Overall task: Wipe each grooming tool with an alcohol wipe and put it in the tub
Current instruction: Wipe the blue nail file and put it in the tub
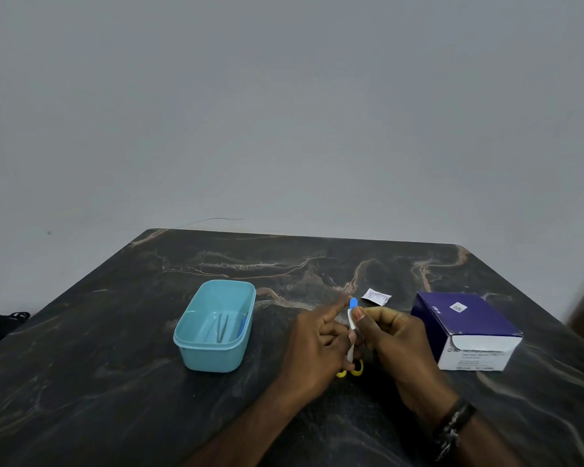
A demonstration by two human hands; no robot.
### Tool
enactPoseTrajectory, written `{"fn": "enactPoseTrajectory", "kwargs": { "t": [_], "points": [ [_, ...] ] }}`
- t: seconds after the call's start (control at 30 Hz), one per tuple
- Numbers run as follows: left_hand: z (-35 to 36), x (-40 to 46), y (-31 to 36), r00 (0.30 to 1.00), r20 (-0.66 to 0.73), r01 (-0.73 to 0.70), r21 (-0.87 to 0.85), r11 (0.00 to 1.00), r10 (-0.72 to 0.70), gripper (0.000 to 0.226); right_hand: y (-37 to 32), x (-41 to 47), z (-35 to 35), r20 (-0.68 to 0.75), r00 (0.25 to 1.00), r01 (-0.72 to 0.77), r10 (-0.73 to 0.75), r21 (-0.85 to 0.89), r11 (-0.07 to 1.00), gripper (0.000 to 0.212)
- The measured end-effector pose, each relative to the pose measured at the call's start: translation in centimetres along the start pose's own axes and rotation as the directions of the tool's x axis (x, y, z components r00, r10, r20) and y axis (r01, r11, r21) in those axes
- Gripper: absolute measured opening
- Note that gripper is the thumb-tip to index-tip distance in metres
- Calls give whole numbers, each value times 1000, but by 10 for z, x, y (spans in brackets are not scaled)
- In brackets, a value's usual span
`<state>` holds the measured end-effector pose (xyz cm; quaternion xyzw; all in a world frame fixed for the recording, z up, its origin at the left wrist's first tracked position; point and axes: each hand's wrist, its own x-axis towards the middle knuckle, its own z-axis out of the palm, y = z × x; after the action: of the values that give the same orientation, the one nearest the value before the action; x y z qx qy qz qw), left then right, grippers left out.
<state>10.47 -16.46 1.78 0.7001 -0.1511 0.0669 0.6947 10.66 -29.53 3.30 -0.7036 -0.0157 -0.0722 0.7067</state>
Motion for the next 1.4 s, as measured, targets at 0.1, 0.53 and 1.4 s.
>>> {"fn": "enactPoseTrajectory", "kwargs": {
  "t": [0.1, 0.53, 1.4],
  "points": [
    [0, 0, -1, 1000, 8, -2, 3, 1000, 2, 52, 2, 0, 0, -4, 999, 34, -34, -33, 999, 20],
    [-2, 1, -1, 1000, -9, 27, 24, 999, -27, 51, 4, 2, -2, 118, 993, 13, -12, -8, 1000, 17],
    [-6, 0, 2, 998, 52, -25, 6, 1000, 25, 59, 1, 1, 1, 104, 994, 16, -12, -34, 999, 15]
  ]
}}
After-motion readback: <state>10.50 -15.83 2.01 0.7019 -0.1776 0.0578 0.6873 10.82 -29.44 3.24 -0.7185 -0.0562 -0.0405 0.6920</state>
